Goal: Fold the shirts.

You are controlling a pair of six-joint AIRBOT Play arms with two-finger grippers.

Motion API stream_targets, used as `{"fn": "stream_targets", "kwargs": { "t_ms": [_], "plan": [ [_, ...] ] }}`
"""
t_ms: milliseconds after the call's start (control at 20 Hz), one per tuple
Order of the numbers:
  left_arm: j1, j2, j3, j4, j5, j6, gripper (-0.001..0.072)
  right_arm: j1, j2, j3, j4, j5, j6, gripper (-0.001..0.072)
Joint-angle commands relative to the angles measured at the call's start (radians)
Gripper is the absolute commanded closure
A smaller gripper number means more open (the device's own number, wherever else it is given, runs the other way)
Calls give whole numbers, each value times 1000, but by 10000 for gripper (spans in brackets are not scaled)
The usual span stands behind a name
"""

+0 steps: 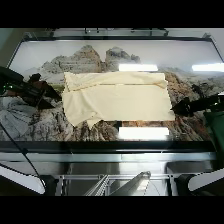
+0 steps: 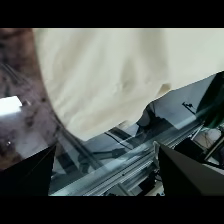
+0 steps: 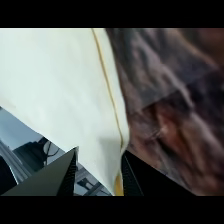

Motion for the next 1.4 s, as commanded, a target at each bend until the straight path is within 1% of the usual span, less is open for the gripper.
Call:
{"fn": "stream_targets", "kwargs": {
  "t_ms": [0,50,100,150,200,350,400,500,550,600,650,700,750,800,850,950,1050,1100,1200,1350],
  "plan": [
    [1,111,-212,106,-94,7,7,82,-2,-19,-40,-33,-4,379],
    [1,135,-266,116,-125,7,6,99,-2,-19,-39,-32,-13,494],
    [1,151,-309,113,-150,7,6,109,-2,-19,-39,-32,-15,562],
    [-3,167,-354,111,-174,7,6,114,-1,-19,-39,-32,-15,654],
    [-11,177,-397,111,-196,7,7,114,1,-19,-32,-30,-14,692],
    [-71,185,-519,93,-283,25,7,113,18,-19,-13,-29,-14,693],
    [-97,185,-560,33,-332,54,7,114,24,-19,-11,-29,-14,692],
    [-142,184,-615,-149,-441,161,8,113,28,-19,14,-23,-15,692],
    [-163,184,-628,-210,-506,197,10,113,29,-19,20,-17,-14,692],
    [-182,184,-623,-208,-566,200,72,114,29,-19,22,-10,-14,692],
    [-193,184,-613,-196,-599,201,153,114,29,-19,24,1,-14,692],
    [-200,184,-603,-200,-596,203,230,113,29,-19,24,15,-14,692],
    [-203,184,-592,-200,-571,209,398,111,29,-19,23,31,-14,693],
    [-204,184,-578,-201,-513,230,625,108,31,-19,23,48,-14,693],
    [-203,185,-564,-198,-448,244,678,101,35,-19,24,66,-14,693],
    [-187,185,-542,-163,-311,247,678,69,56,-19,23,91,-14,693],
    [-154,185,-541,-134,-221,237,679,10,90,-19,23,95,-10,693],
    [-129,189,-541,-117,-197,223,679,-20,107,-19,23,101,-10,693],
    [-83,211,-542,-103,-194,219,679,-67,122,-20,23,134,-10,693],
    [-33,230,-542,-103,-174,218,679,-89,121,-20,8,152,-3,693]
  ]
}}
